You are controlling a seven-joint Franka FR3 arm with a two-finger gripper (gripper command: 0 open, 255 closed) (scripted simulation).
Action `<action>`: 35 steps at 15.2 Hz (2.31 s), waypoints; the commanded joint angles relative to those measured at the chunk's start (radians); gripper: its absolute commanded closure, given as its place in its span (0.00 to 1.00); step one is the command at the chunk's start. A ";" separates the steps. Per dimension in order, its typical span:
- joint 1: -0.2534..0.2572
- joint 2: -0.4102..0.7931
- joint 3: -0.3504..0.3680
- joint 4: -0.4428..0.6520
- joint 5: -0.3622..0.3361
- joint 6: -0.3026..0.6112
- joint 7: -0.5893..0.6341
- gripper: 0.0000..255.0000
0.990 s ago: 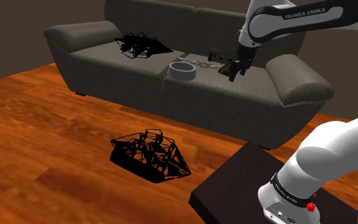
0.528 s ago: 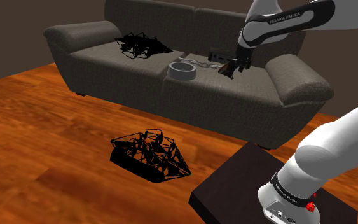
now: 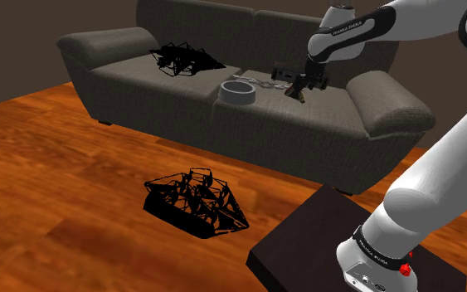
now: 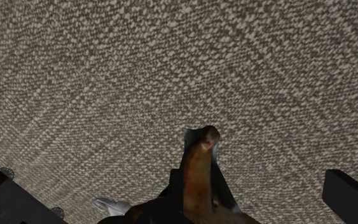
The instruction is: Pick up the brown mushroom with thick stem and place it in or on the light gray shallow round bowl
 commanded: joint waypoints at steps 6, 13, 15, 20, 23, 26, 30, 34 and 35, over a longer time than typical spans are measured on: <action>-0.019 0.123 -0.029 0.063 0.070 0.087 -0.051 0.00; -0.023 0.160 -0.030 0.060 0.089 0.127 -0.064 0.00; -0.023 0.160 -0.030 0.060 0.089 0.127 -0.064 0.00; -0.023 0.160 -0.030 0.060 0.089 0.127 -0.064 1.00; -0.023 0.160 -0.030 0.060 0.089 0.127 -0.064 1.00; -0.023 0.160 -0.030 0.060 0.089 0.126 -0.064 1.00; -0.022 0.144 -0.030 0.084 0.083 0.088 -0.061 1.00; -0.020 0.126 -0.029 0.118 0.076 0.036 -0.060 1.00; -0.020 0.122 -0.029 0.127 0.075 0.023 -0.059 1.00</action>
